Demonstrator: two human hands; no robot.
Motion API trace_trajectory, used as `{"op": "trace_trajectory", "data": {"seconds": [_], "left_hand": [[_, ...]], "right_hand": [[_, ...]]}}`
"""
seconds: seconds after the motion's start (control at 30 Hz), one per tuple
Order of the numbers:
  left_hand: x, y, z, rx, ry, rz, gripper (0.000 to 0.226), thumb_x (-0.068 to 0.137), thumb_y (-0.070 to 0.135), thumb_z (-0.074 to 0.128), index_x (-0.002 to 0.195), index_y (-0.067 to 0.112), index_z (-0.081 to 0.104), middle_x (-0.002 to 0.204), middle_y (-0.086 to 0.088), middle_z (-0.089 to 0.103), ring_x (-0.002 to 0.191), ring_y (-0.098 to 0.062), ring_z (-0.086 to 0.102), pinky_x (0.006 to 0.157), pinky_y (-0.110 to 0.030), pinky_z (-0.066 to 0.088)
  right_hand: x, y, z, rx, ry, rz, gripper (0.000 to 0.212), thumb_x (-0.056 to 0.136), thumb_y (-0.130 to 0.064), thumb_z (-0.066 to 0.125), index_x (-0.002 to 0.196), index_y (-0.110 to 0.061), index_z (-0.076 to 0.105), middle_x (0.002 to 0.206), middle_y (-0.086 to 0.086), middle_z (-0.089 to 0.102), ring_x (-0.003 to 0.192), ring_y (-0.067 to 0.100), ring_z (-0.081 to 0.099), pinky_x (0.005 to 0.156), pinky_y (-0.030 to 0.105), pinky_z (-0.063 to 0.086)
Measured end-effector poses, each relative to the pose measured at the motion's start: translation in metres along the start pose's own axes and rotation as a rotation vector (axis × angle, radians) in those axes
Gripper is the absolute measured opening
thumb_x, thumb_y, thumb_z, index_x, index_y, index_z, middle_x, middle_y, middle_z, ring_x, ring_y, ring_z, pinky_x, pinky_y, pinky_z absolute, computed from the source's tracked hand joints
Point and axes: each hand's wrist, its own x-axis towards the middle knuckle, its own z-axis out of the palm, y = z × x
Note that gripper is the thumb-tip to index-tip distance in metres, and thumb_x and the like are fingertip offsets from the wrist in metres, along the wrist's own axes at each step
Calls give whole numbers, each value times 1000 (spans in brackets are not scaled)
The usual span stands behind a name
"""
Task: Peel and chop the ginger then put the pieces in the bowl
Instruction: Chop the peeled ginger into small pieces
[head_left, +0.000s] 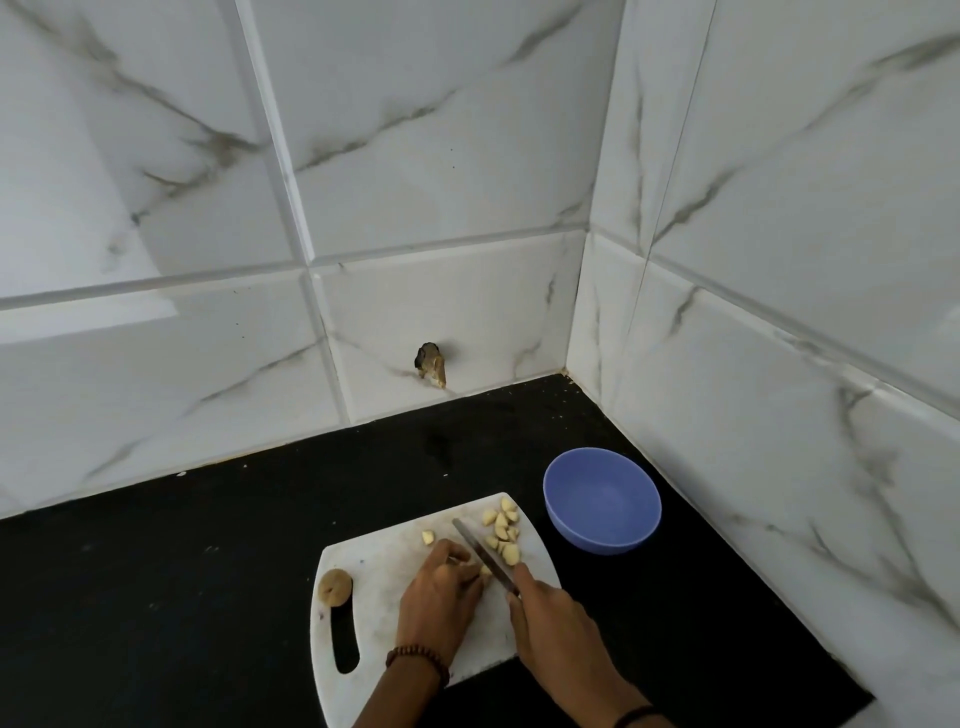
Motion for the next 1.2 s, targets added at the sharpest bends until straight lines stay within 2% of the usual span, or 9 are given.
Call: {"op": "trace_trajectory", "data": {"seconds": [0.23, 0.4, 0.67, 0.77, 0.87, 1.07, 1.2], "left_hand": [[0, 0, 0, -1, 11, -2, 20, 93, 37, 55, 106, 30, 69, 121, 17, 46, 94, 5, 48, 73, -2, 35], [0, -1, 3, 5, 28, -11, 20, 94, 38, 54, 100, 31, 71, 116, 18, 49, 91, 4, 49, 69, -1, 35], [0, -1, 3, 6, 15, -14, 21, 94, 37, 53, 102, 31, 71, 117, 18, 47, 91, 4, 49, 70, -1, 35], [0, -1, 4, -12, 25, -5, 19, 94, 37, 54, 101, 30, 71, 117, 17, 47, 91, 4, 49, 71, -1, 36], [0, -1, 5, -27, 35, -5, 19, 93, 37, 55, 101, 30, 70, 115, 18, 47, 90, 4, 49, 71, -2, 37], [1, -4, 3, -33, 33, -3, 18, 92, 37, 55, 98, 29, 70, 112, 17, 47, 87, 2, 51, 69, -6, 40], [4, -3, 3, -53, 45, -13, 16, 92, 36, 57, 94, 27, 69, 109, 16, 48, 84, 2, 51, 65, -7, 37]], "right_hand": [[2, 2, 2, 41, 12, 12, 45, 103, -40, 39, 146, -30, 30, 129, -1, 56, 114, 10, 56, 95, 25, 46], [1, 6, 7, 133, 33, -26, 36, 102, -39, 42, 137, -32, 41, 117, -5, 61, 104, 6, 59, 92, 23, 50], [-2, 8, 6, 182, 1, -17, 37, 101, -40, 42, 138, -36, 37, 119, -3, 59, 106, 10, 58, 91, 23, 48], [-8, 15, 9, 159, -7, -24, 23, 101, -42, 41, 123, -37, 41, 106, -6, 60, 95, 7, 58, 85, 27, 51], [-18, 19, 4, 168, -27, -9, 4, 101, -40, 43, 102, -40, 39, 100, -7, 58, 90, 5, 56, 76, 23, 48], [-29, 19, -7, 124, -35, 6, 4, 101, -38, 45, 99, -40, 42, 100, -6, 55, 88, 7, 57, 80, 25, 52], [-37, 22, -16, 115, -59, 21, 3, 101, -34, 46, 98, -35, 46, 101, -4, 56, 90, 9, 57, 82, 30, 54]]}}
